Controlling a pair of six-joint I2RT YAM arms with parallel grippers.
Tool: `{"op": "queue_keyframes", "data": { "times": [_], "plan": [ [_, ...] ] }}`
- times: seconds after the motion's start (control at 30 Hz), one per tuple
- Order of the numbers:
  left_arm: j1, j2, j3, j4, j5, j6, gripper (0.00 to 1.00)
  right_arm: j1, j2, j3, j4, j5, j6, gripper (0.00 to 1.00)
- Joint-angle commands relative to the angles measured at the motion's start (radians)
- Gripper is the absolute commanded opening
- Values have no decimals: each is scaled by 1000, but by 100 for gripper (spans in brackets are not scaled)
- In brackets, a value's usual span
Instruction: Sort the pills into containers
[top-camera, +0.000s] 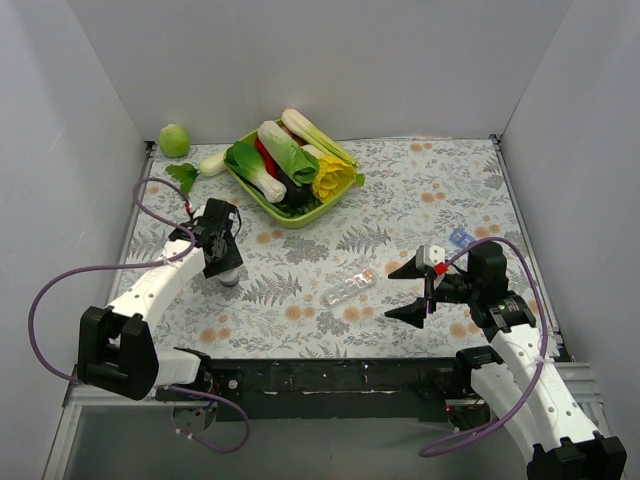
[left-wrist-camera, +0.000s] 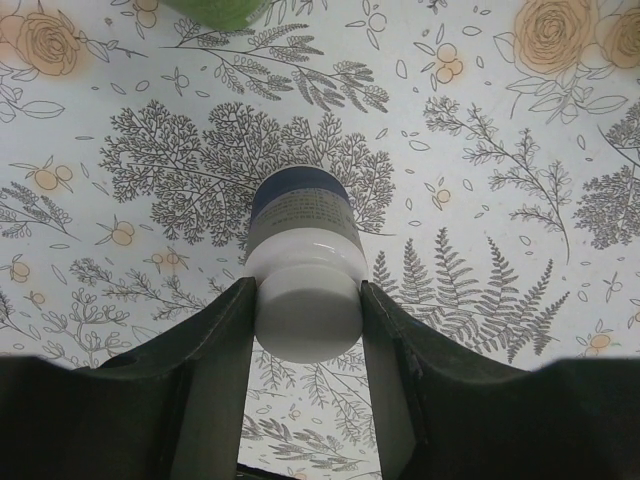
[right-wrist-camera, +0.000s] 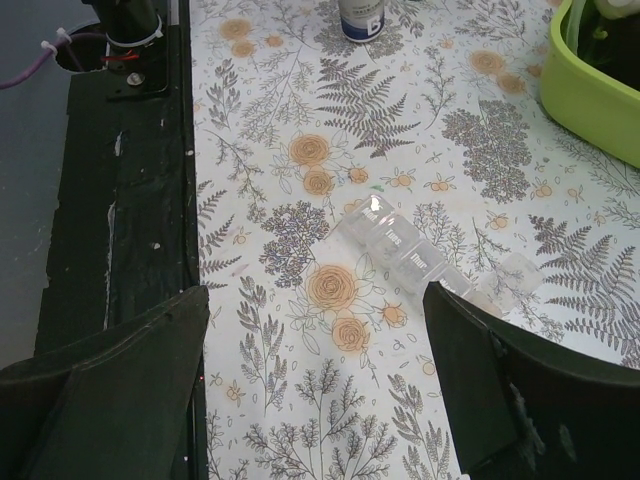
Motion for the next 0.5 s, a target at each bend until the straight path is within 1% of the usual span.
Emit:
{"op": "queue_keyframes", "data": {
  "times": [0.0, 0.23, 0.3, 0.43, 0.47],
  "plan": [
    [32, -19, -12, 53, -5, 34, 0, -8, -11, -15, 32, -1, 10, 95],
    [73, 1, -20, 90, 36, 69, 0, -10, -10, -20, 37, -1, 13, 95],
    [84, 22, -21, 98, 47, 75, 2, -11, -8, -18, 37, -1, 13, 95],
    [99, 39, -20, 113, 76, 75, 22, -14, -7, -18, 35, -1, 13, 95],
    [101, 39, -20, 113, 88, 75, 34, -17, -5, -18, 36, -1, 13, 95]
  ]
}}
